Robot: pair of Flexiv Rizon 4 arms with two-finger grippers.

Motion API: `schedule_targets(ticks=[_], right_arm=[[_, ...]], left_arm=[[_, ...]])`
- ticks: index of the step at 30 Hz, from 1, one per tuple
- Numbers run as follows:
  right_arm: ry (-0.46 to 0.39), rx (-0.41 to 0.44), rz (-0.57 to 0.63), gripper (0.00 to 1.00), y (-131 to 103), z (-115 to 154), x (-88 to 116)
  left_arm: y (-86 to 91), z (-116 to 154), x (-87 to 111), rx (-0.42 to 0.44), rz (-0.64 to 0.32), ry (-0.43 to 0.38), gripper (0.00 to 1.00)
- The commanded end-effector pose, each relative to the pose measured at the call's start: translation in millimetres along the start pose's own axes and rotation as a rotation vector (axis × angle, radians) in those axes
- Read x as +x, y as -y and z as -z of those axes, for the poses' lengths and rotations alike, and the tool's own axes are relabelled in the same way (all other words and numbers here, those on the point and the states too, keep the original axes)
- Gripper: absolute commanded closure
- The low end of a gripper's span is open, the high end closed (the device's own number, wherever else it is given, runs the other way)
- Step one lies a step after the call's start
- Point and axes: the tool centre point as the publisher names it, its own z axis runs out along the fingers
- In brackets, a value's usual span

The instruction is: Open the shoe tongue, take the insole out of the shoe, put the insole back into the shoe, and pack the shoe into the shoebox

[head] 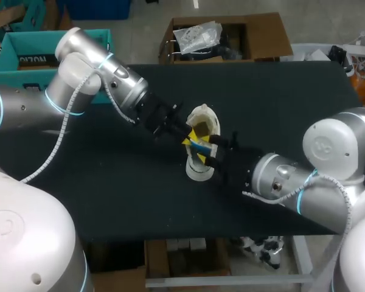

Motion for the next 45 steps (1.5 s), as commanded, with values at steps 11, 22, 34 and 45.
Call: schedule_targets(ticks=[11,22,34,45], right_arm=[[0.048,-0.013,-0.045,1.00,-5.8,-14.6,-7.7],[0.054,-0.028,-0.029,1.00,-18.0,-12.7,-12.9],[0.079,-0.036,0.011,1.00,-33.1,-26.6,-23.3],[0.199,-0.083,0.097,1.00,-30.8,-23.2,-36.3]], left_arm=[[-0.3,-0.7,3.4,-0.008,-0.005,0.010,1.00],[-3.9,-3.7,3.9,-0.009,0.003,0.005,0.73],[6.3,13.9,0.3,0.000,0.023,0.033,0.00],[27.3,62.0,-9.8,-0.062,0.107,0.073,0.00]])
